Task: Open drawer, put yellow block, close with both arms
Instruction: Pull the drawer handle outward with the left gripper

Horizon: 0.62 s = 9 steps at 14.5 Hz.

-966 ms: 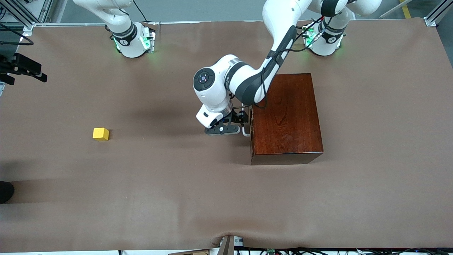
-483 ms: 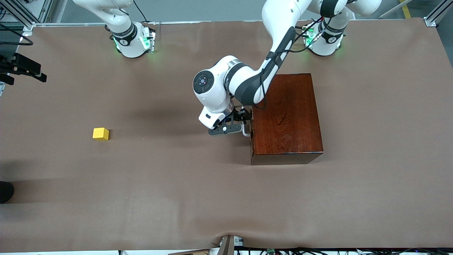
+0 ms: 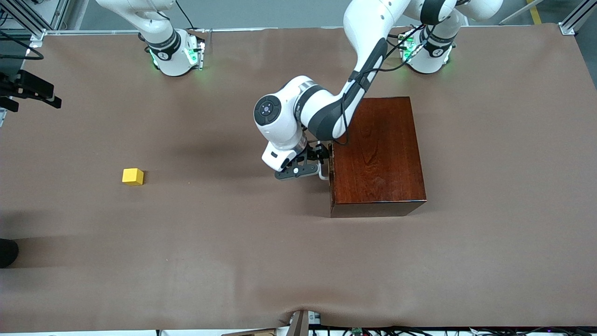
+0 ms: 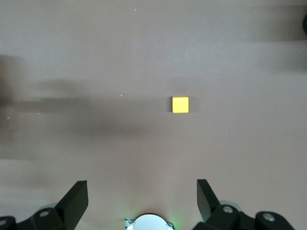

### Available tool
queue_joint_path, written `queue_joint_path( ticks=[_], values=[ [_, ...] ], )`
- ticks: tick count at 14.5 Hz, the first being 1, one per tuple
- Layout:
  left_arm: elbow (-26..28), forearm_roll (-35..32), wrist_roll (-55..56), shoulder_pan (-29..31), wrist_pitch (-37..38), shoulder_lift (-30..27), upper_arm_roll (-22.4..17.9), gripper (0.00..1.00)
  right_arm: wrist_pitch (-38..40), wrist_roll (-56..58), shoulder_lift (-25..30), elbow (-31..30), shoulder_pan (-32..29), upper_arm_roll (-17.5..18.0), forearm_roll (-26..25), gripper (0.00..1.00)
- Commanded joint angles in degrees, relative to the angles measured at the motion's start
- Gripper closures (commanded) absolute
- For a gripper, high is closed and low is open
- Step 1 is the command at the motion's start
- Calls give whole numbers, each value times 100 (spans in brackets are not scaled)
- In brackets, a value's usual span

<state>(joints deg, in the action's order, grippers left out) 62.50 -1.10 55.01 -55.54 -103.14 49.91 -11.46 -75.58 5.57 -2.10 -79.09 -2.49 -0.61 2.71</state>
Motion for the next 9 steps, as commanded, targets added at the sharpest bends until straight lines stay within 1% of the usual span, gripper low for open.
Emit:
queue_joint_path(
  ticks=[1, 3, 5, 9],
  values=[
    [-229, -40, 562, -45, -434, 221, 204, 0, 17, -12, 78, -45, -94, 43, 98, 0],
    [-230, -40, 826, -45, -680, 256, 336, 0, 17, -21, 69, -45, -94, 43, 98, 0],
    [-238, 65, 1317, -36, -1074, 300, 477, 0, 8, -21, 69, -36, -94, 43, 98, 0],
    [-247, 496, 1705, -45, -1804, 379, 504, 0, -44, 15, 25, 8, -103, 44, 89, 0]
  ],
)
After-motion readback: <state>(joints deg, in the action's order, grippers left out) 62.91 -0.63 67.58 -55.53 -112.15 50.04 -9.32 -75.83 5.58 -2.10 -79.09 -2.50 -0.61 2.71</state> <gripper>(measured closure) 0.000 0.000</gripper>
